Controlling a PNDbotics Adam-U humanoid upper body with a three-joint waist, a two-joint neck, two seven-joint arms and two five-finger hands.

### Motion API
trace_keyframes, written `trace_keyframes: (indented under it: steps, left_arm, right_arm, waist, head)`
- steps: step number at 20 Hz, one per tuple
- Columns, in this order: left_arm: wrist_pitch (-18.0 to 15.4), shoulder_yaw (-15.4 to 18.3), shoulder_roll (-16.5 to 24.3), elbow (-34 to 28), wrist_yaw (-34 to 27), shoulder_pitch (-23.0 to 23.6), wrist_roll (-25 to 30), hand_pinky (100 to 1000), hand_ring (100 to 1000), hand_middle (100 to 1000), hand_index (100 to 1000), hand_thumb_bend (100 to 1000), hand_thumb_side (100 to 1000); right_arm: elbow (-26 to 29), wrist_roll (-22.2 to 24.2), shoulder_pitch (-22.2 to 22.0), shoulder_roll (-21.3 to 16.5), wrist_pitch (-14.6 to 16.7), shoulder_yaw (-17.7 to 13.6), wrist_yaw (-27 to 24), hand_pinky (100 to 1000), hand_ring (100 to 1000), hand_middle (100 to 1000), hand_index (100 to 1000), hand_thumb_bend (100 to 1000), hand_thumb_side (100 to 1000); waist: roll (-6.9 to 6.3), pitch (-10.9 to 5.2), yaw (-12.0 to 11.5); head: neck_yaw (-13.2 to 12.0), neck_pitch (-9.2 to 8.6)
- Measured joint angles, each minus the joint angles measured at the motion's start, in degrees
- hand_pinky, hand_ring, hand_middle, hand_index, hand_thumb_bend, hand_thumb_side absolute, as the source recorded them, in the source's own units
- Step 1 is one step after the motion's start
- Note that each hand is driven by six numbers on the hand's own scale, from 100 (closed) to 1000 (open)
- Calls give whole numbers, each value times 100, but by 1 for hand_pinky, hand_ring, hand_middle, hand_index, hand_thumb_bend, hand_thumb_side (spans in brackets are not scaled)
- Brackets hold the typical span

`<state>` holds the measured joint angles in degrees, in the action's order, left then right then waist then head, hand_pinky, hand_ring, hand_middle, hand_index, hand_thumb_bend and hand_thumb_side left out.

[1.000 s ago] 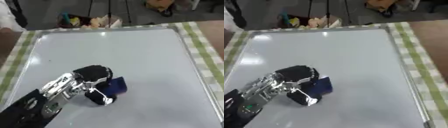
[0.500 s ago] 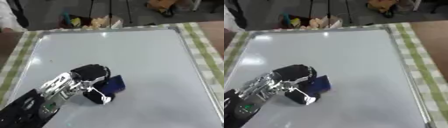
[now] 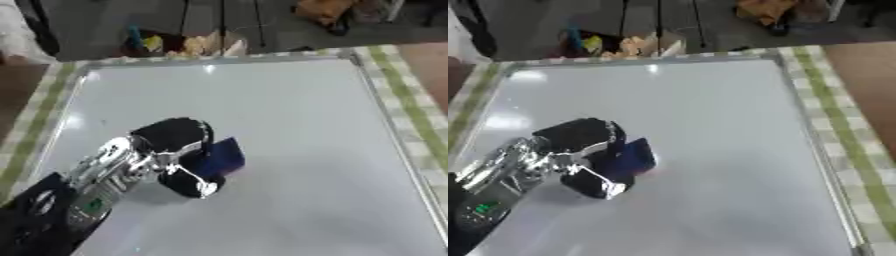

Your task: Wipe the whiteboard clean with a brush.

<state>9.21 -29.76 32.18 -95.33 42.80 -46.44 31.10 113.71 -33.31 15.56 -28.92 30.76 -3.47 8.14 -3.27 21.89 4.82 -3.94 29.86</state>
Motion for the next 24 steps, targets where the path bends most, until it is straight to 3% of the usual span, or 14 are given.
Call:
trace_keyframes:
  steps: [10, 19, 20, 21, 24]
  left_arm:
    - [298, 471, 409, -49, -138, 93, -137, 423, 518, 481, 178, 213, 396]
    - [576, 1014, 688, 326, -245, 105, -436, 415, 509, 467, 175, 194, 396]
    - [605, 1077, 705, 391, -281, 104, -465, 415, 509, 467, 176, 100, 366]
    - [631, 1129, 721, 446, -307, 101, -490, 414, 508, 467, 175, 192, 396]
    - [705, 1286, 738, 642, -365, 95, -586, 410, 506, 465, 174, 186, 396]
  right_arm:
    - [0, 0, -21, 0, 0, 1, 0, 745, 697, 555, 784, 100, 816]
    - [0, 2, -21, -1, 3, 3, 14, 746, 697, 552, 785, 100, 819]
    - [0, 2, -21, 0, 3, 4, 22, 747, 697, 552, 785, 100, 805]
    - [0, 2, -21, 0, 3, 5, 30, 747, 697, 551, 785, 100, 819]
    - [0, 2, -20, 3, 3, 19, 41, 747, 697, 550, 786, 100, 819]
  waist:
    - [-13, 0, 6]
    - [-14, 32, 49]
    - [-14, 41, 54]
    - [-14, 44, 59]
    - [-14, 81, 75]
  head:
    - [-9, 0]
    - [-158, -24]
    - [-182, -27]
    - [-204, -30]
    - [-265, -76]
